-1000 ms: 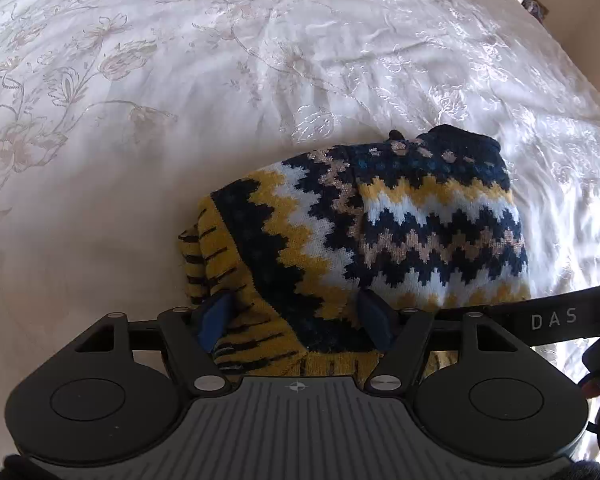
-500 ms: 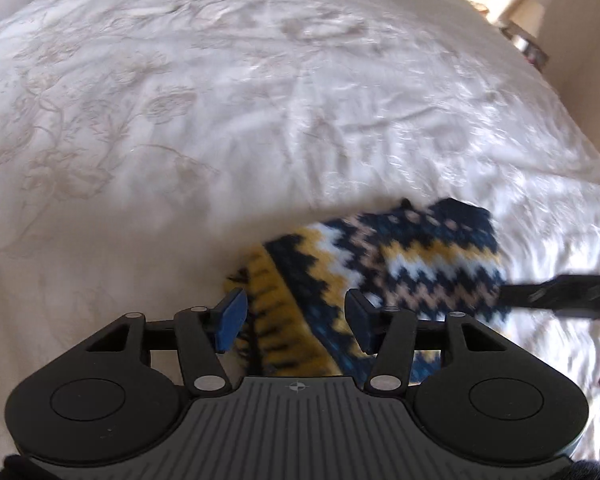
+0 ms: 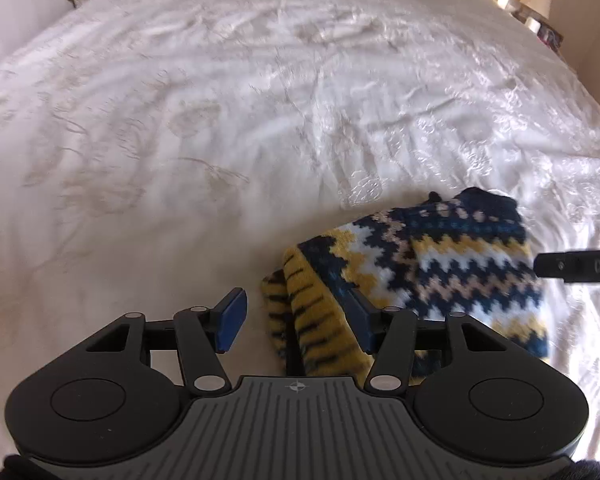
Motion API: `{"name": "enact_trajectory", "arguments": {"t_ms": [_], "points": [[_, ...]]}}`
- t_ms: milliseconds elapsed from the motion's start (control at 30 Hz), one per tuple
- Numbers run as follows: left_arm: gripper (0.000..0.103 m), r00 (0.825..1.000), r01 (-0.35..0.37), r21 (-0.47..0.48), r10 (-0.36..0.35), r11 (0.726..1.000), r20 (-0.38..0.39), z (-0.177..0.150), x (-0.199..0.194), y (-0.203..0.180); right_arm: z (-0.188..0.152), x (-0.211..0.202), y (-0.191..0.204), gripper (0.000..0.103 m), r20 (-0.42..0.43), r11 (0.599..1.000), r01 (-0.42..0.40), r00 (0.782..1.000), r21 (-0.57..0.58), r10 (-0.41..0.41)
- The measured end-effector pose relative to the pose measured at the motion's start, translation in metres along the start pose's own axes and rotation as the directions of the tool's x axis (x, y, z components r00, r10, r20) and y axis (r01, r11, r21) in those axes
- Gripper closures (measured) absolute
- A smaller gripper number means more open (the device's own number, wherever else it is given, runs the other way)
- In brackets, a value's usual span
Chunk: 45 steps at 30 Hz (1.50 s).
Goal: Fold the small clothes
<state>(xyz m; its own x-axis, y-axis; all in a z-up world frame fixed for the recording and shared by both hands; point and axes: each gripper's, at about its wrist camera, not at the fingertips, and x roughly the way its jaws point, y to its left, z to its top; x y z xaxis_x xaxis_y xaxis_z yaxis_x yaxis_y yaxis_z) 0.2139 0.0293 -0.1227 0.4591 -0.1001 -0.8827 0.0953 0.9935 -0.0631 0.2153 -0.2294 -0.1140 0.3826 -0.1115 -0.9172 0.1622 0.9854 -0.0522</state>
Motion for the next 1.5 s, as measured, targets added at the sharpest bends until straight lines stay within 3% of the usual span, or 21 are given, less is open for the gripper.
{"name": "enact_trajectory", "arguments": {"t_ms": [133,467,667,1000,1500], "points": [[0.050,0.998,-0.056,-0.002,0.056,0.998,-0.027,-0.012,-0.028,-0.008,-0.021,-0.034,0.001,0.001,0.040,0.999,-0.019,0.999,-0.030,0.020],[0.050,0.993,-0.117,-0.021,0.118,0.993,0.032,-0.057,-0.113,-0.046,-0.079,-0.098,-0.012,0.001,0.095,0.997,-0.082,0.992,-0.003,0.082],[0.050,0.992,-0.109,-0.028,0.110,0.994,0.061,-0.082,-0.147,-0.064,-0.112,-0.134,-0.021,0.001,0.131,0.996,-0.085,0.988,-0.005,0.084],[0.050,0.990,-0.122,-0.071,0.127,0.990,0.063,-0.114,-0.184,-0.070,-0.145,-0.179,-0.023,0.001,0.207,0.995,-0.100,0.973,-0.026,0.103],[0.050,0.987,-0.130,-0.064,0.135,0.989,0.084,-0.135,-0.208,-0.067,-0.169,-0.202,-0.018,0.001,0.241,0.995,-0.101,0.965,-0.009,0.100]]}}
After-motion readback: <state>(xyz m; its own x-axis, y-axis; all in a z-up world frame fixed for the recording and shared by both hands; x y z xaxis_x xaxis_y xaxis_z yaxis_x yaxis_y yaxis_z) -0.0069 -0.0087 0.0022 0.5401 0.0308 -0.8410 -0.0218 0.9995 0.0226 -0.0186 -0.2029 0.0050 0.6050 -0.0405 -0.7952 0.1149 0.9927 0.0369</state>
